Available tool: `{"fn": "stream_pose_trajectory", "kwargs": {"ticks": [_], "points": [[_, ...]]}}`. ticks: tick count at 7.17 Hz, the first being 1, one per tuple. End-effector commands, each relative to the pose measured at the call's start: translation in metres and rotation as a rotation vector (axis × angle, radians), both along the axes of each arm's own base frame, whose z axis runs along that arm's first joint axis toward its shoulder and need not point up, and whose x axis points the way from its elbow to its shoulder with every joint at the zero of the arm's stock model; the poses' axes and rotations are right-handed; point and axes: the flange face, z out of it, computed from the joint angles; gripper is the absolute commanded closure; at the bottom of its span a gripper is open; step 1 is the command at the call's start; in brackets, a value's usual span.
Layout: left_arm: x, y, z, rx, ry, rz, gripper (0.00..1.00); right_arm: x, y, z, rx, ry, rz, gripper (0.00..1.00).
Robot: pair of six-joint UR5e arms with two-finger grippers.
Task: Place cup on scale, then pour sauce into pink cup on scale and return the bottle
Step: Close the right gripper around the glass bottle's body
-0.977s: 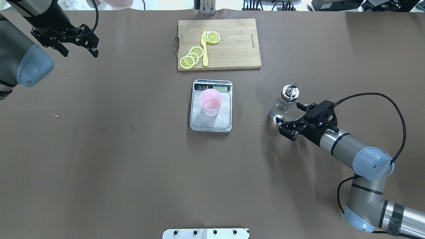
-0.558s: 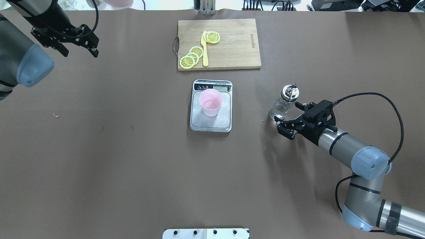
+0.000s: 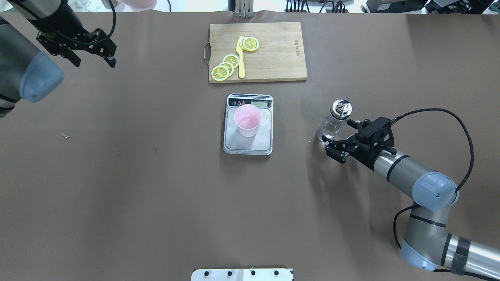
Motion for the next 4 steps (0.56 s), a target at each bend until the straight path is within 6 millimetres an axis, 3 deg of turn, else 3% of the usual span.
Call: {"fn": "stream_pose_trajectory", "kwargs": {"ticks": [1, 4], "points": [[0.000, 0.000, 0.000, -0.001, 0.001, 0.001, 0.02, -0.005, -0.004, 0.012, -0.014, 0.017, 0.003, 0.01], [0.000, 0.000, -0.002, 0.002, 0.003, 0.001, 0.02, -0.018, -0.011, -0.003, -0.005, -0.004, 0.005, 0.01]]}}
